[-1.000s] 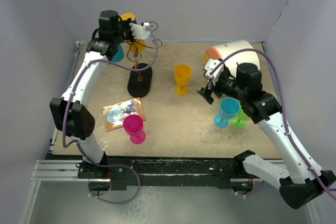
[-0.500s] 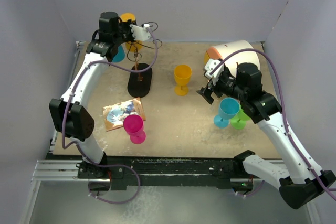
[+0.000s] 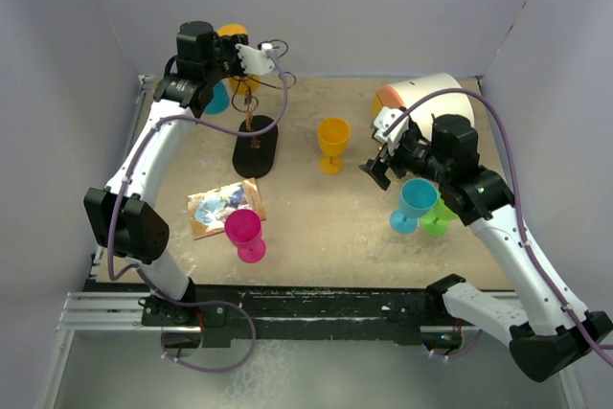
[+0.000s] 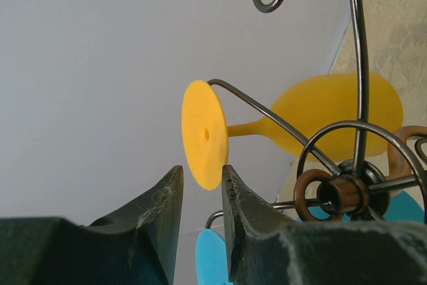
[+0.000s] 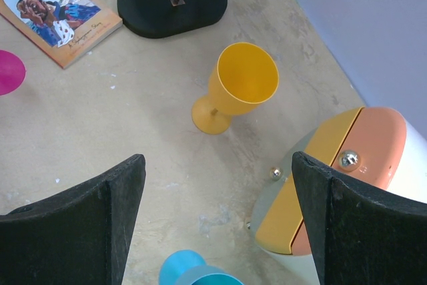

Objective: Place the wine glass upside down on the wine glass rack

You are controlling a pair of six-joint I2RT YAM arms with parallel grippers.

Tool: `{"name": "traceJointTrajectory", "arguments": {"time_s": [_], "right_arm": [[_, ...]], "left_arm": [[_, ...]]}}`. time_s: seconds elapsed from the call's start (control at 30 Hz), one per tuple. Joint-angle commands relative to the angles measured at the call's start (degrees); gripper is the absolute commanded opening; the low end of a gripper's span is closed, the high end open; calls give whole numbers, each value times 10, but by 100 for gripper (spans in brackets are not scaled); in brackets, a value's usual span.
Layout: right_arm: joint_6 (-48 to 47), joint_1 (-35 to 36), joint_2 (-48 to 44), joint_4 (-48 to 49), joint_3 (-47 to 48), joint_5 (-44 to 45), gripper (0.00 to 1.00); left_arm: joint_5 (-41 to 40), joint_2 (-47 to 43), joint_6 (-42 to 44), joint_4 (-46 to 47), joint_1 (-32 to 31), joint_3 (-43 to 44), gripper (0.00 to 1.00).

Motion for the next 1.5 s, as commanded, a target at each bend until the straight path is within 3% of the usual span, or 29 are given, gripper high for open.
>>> {"name": "traceJointTrajectory", "arguments": {"time_s": [0.0,0.43,0.7,0.9,1.13,1.47], "right_arm": [[-5,-3,-2,20,-1,-8,93],[1,-6,3,26,2,-10,93],[13,-8,13,13,11,-6,93],[22,-8,25,-7,12,29,92],[-15,-7,39,-47,34,66,92],[-15,-7,40,-65,36,68,93]], "left_arm": [[3,-34,3,22,-3,-6,35],[32,-88,-75,43,-3,-16,46],[47,-166,-206,78,-3,-58,62],[28,-234,-254,72,-2,-109,77],[33,-321,-280,-13,-2,-157,100],[137,-430,-304,-205,-2,-216,99]]}}
